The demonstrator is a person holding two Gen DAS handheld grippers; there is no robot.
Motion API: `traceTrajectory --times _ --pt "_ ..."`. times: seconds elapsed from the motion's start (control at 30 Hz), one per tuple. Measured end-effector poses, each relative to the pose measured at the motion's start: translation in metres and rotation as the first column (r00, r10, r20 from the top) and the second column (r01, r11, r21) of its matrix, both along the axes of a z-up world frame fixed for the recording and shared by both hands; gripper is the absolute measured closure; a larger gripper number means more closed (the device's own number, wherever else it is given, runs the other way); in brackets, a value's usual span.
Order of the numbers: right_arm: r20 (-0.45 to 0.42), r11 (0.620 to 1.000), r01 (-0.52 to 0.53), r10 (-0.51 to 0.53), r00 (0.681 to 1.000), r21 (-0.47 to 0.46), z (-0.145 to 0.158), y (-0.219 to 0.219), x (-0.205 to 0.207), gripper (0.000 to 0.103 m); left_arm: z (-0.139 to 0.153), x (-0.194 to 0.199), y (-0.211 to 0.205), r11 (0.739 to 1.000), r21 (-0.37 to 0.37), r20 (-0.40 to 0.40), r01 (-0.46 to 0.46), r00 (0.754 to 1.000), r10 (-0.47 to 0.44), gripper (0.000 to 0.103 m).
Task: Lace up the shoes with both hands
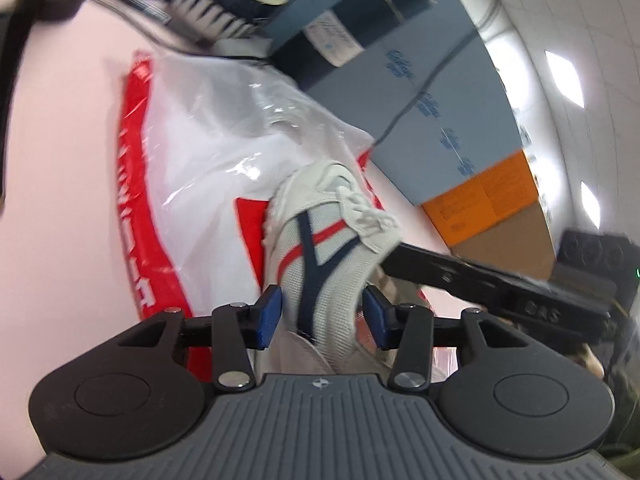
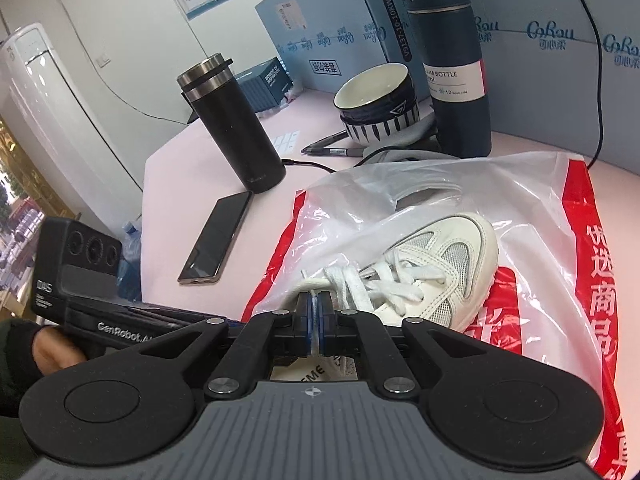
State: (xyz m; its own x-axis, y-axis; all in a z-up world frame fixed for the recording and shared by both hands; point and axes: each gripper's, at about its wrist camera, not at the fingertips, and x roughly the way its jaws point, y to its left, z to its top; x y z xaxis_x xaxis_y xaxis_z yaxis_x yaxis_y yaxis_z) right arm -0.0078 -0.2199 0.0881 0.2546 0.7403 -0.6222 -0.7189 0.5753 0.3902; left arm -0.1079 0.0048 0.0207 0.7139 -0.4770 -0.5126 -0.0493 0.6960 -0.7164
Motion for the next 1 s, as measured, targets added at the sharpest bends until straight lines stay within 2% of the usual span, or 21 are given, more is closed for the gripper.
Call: traceTrajectory --times 0.13,0.33,0.5,0.57,0.63,0.67,0.77,0.87,1.0 --pt "0.048 1.0 -0.004 0.005 0.999 -0.005 0.0 0.001 -0.005 0.099 0.016 -0.006 -0.005 0.996 0.083 0.046 0.037 0.998 -0.041 0.054" --pt "0.118 0.999 -0.02 0.023 0.993 -0.027 0.001 0.002 -0.013 0.097 0.035 -0.021 0.0 0.996 0.074 0.19 -0.044 0.981 0.03 0.052" --pt "0.192 0.997 -0.044 0.057 0.98 -0.068 0.001 0.006 -0.022 0.088 0.035 -0.009 0.004 0.994 0.012 0.21 -0.106 0.972 0.101 0.052" --pt "0.213 0.996 -0.046 0.062 0.975 -0.079 0.002 0.007 -0.025 0.086 0.032 -0.001 0.005 0.99 -0.061 0.195 -0.127 0.971 0.136 0.052" --pt "0.235 0.996 -0.049 0.066 0.97 -0.079 0.003 0.007 -0.029 0.077 0.027 0.005 0.007 0.978 -0.142 0.168 -0.151 0.97 0.174 0.052" --pt "0.246 0.996 -0.052 0.069 0.967 -0.077 0.005 0.007 -0.031 0.067 0.025 0.008 0.008 0.971 -0.175 0.155 -0.162 0.97 0.19 0.053" --pt "0.266 0.995 -0.066 0.085 0.96 -0.08 0.007 0.009 -0.035 0.064 0.019 0.012 0.008 0.951 -0.252 0.123 -0.182 0.968 0.218 0.053" --pt "0.267 0.996 -0.057 0.073 0.961 -0.067 0.008 0.008 -0.036 0.064 0.018 0.012 0.008 0.945 -0.276 0.113 -0.174 0.971 0.212 0.056" --pt "0.272 0.997 -0.046 0.06 0.961 -0.058 0.01 0.007 -0.038 0.058 0.017 0.015 0.004 0.95 -0.267 0.101 -0.16 0.976 0.193 0.057"
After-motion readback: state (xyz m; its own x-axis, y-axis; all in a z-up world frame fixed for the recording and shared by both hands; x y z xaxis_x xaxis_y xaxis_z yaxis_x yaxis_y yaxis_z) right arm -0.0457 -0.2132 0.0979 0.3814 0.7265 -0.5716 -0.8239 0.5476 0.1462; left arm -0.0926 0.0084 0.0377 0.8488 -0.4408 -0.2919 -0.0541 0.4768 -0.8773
